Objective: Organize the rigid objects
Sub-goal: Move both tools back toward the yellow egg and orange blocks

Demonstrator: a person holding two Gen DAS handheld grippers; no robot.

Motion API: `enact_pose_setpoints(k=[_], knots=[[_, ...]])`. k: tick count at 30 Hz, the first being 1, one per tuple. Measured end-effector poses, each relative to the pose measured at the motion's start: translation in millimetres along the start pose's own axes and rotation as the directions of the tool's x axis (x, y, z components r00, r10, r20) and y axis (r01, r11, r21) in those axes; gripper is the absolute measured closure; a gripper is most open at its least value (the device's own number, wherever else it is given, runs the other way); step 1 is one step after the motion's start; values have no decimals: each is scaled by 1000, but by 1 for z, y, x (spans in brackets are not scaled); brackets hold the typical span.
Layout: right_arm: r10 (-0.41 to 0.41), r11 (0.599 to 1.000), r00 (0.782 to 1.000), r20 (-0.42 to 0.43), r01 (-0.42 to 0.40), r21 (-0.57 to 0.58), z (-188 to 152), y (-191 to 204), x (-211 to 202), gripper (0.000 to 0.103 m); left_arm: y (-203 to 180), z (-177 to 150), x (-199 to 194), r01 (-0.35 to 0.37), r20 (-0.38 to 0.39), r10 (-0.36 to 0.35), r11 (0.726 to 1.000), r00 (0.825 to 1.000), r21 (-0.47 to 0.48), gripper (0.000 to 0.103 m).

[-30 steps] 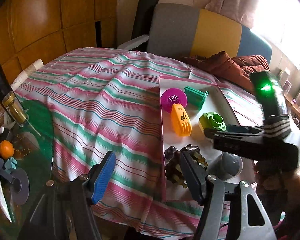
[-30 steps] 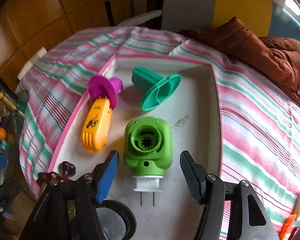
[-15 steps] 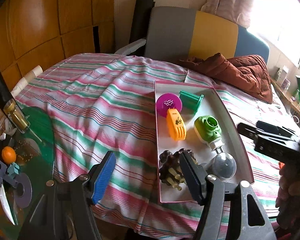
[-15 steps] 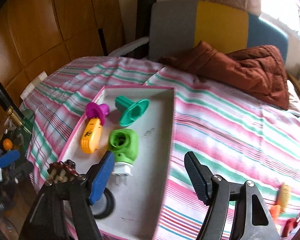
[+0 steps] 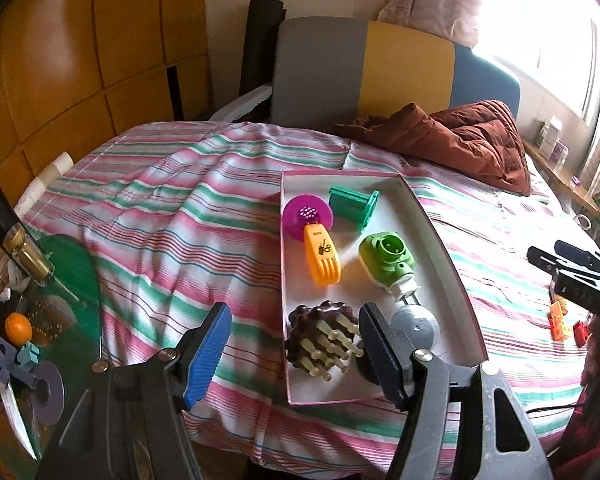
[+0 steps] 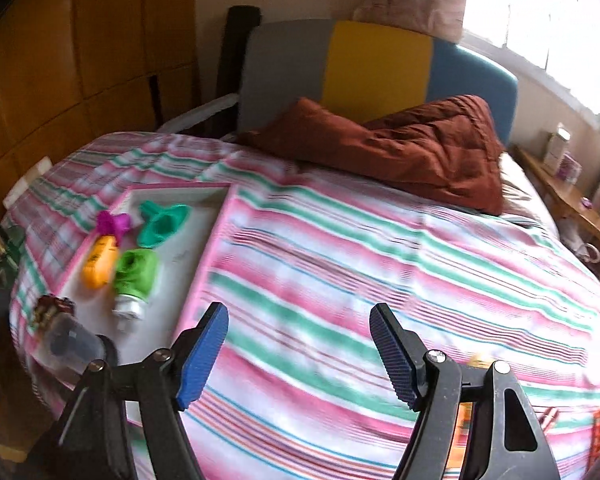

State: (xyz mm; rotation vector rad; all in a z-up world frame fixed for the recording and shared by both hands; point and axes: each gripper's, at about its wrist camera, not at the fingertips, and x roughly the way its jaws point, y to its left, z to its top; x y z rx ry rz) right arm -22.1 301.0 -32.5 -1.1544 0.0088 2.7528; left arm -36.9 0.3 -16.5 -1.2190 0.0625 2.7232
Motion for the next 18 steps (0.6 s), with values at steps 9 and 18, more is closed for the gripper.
enact_pose_setpoints(k=[9,18], knots=[[-146,985,989,13,144,95,-13,-83,-6,29,-18,6,-2,5,-1,-5,999,1000,36,36],[-231,879,971,-54,232,417,-44,-178,-5,28,-50,15,-8,26,15,-28,995,1000,98,36]])
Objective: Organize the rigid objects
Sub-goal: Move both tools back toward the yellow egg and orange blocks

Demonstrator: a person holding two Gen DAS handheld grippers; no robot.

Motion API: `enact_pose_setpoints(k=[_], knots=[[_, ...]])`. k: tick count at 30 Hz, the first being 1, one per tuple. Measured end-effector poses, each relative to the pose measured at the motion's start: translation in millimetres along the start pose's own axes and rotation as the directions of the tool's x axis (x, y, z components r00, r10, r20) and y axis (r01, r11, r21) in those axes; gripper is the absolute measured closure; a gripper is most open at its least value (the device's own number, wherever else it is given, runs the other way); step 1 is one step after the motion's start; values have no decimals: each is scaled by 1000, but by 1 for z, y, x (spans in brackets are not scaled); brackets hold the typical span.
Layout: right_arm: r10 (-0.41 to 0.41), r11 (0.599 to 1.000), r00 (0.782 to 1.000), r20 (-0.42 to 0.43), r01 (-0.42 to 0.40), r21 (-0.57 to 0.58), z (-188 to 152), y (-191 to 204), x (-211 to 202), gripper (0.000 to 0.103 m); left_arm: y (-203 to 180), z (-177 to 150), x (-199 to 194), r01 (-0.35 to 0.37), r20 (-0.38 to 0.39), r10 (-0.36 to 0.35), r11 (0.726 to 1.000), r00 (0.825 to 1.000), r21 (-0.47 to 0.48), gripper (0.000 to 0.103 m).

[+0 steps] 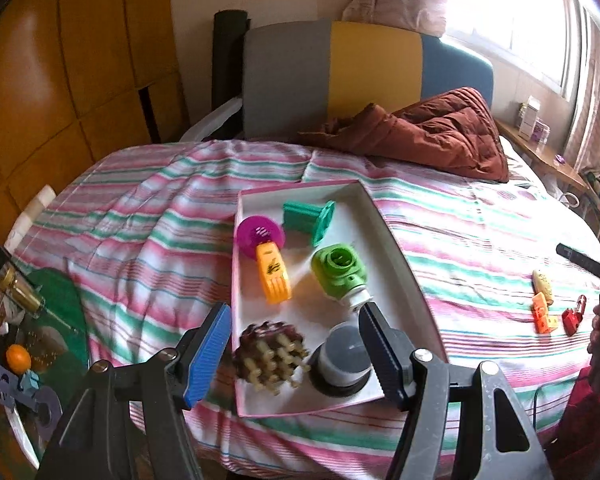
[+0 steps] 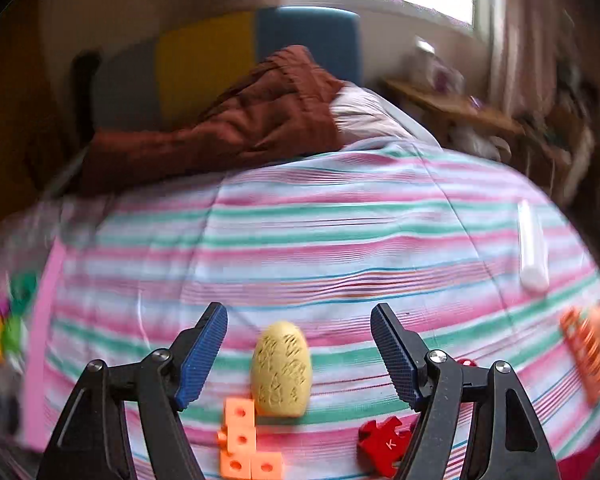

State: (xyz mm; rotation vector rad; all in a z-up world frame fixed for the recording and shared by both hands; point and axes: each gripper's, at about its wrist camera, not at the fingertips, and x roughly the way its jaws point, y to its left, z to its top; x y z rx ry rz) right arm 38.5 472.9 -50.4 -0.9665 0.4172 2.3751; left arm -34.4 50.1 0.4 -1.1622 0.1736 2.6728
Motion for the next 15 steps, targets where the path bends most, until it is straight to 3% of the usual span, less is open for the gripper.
enact_pose_setpoints(k=[8,15], knots=[[12,986,999,-29,-7,168,9,-31,0,26,-34,7,5,25,-18,-24,997,1000,78,36],[0,982,1000,-27,6,191,10,-36,-3,26,-73,9,10,78,-28,-74,984,997,157,36]])
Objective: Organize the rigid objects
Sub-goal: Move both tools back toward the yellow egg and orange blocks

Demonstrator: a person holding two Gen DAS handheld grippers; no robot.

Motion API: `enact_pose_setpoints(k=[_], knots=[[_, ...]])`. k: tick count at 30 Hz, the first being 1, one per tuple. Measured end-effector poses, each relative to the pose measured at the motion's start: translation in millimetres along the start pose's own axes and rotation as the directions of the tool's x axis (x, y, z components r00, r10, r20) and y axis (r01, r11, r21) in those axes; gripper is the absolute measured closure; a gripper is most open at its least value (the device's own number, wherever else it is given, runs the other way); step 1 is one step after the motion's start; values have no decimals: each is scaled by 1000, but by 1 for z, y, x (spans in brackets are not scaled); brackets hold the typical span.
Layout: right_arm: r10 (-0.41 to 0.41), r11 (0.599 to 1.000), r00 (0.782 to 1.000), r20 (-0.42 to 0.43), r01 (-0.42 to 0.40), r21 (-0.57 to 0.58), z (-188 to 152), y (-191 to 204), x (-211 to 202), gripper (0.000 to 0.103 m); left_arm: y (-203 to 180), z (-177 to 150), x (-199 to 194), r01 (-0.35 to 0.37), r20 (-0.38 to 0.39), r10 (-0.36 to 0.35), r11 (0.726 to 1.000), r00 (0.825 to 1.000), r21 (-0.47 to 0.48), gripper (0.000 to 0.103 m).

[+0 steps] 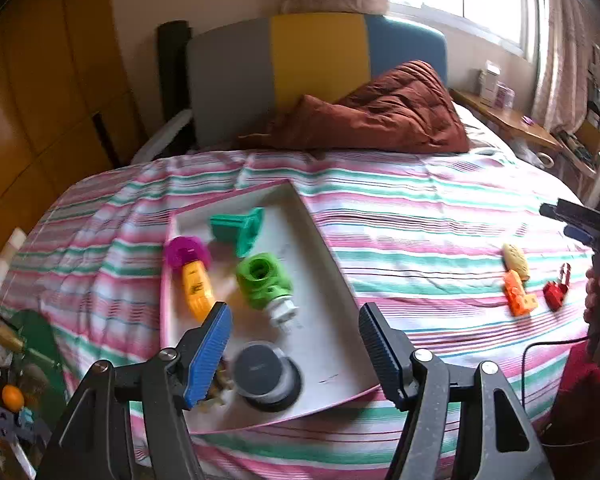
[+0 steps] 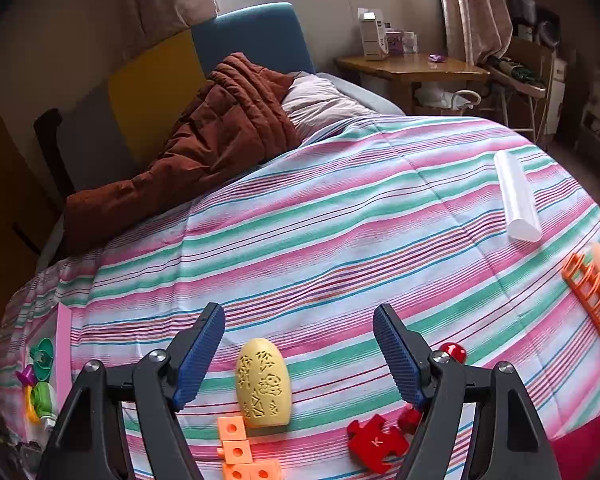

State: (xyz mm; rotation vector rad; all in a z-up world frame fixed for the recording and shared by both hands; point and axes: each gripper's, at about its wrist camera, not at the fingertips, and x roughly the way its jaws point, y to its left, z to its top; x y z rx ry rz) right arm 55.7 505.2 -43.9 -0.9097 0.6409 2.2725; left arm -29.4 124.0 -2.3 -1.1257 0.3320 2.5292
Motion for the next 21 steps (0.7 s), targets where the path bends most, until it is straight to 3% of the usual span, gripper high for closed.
enact_pose_setpoints(k=[5,21], knots=[[-21,999,999,29,20,28,5,-8,-8,19,-27,8,6,39,-4,-38,998,999,52,36],[-41,985,998,55,31,171,18,-46,-22,19,-109,22,44,173,-84,-161,969,983,176,38]])
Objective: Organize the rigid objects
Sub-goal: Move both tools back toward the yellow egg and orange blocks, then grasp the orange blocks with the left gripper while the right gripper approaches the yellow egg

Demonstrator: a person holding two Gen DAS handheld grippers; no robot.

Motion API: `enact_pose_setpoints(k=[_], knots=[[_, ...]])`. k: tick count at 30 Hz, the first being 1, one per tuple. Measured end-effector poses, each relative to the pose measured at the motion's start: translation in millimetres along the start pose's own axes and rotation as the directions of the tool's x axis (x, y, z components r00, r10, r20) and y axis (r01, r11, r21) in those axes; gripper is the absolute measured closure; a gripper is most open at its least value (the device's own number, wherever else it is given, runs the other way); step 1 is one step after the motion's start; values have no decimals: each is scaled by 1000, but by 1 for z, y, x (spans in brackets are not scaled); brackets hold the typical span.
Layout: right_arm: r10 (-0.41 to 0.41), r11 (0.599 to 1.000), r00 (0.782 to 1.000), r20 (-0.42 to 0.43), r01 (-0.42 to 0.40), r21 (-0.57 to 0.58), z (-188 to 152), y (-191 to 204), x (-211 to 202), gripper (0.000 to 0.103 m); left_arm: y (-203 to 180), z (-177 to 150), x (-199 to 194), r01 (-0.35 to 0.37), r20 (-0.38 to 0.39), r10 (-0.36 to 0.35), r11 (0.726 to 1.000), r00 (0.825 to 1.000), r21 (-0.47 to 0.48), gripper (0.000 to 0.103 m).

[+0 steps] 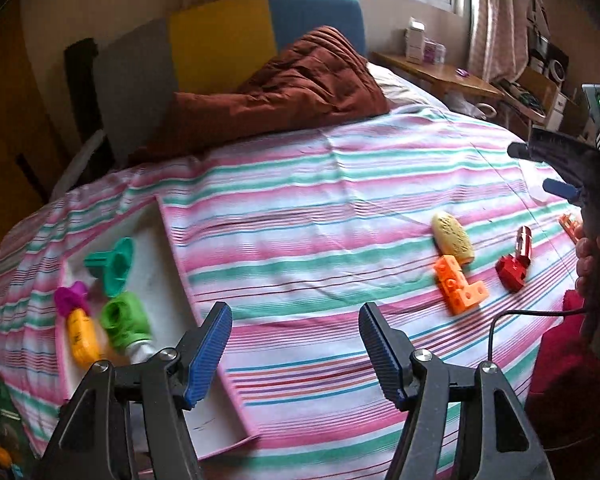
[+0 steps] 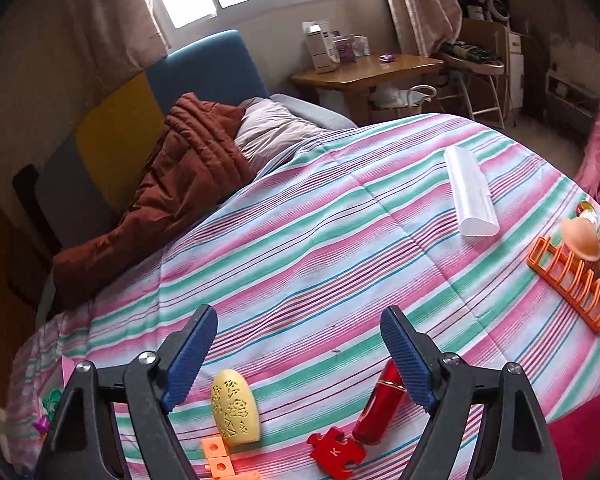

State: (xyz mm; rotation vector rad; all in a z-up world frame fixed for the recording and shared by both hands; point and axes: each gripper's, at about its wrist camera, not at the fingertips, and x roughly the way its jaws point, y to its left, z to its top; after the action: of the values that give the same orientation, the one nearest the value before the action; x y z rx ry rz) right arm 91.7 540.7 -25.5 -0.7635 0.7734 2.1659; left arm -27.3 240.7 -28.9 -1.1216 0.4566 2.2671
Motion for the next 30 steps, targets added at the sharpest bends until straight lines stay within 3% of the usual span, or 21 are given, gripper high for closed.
enact_pose_setpoints(k=[8,15,19,26,28,30], knots=[[-32,999,999,21,31,7,5,-8,-6,18,-25,9,24,106,-47,-105,994,993,25,41],[-82,995,995,61,78,62,13,-29,-15,16,-65,25,47,265,-101,-260,963,960,44,41],[-88,992,996,26,85,97,14,-39,-7,16,-92,30,65,345,-156,-336,938,929,37,41],[-56,997,998,-10,56,51,9,-28,3,16,-124,29,103,328,-227,-310,943,923,48,40],[-56,997,998,-22,57,48,8,-27,6,16,-124,29,107,348,-217,-333,937,918,36,39],[-61,997,998,-32,62,49,6,-27,9,16,-121,26,106,367,-209,-355,930,911,22,45]])
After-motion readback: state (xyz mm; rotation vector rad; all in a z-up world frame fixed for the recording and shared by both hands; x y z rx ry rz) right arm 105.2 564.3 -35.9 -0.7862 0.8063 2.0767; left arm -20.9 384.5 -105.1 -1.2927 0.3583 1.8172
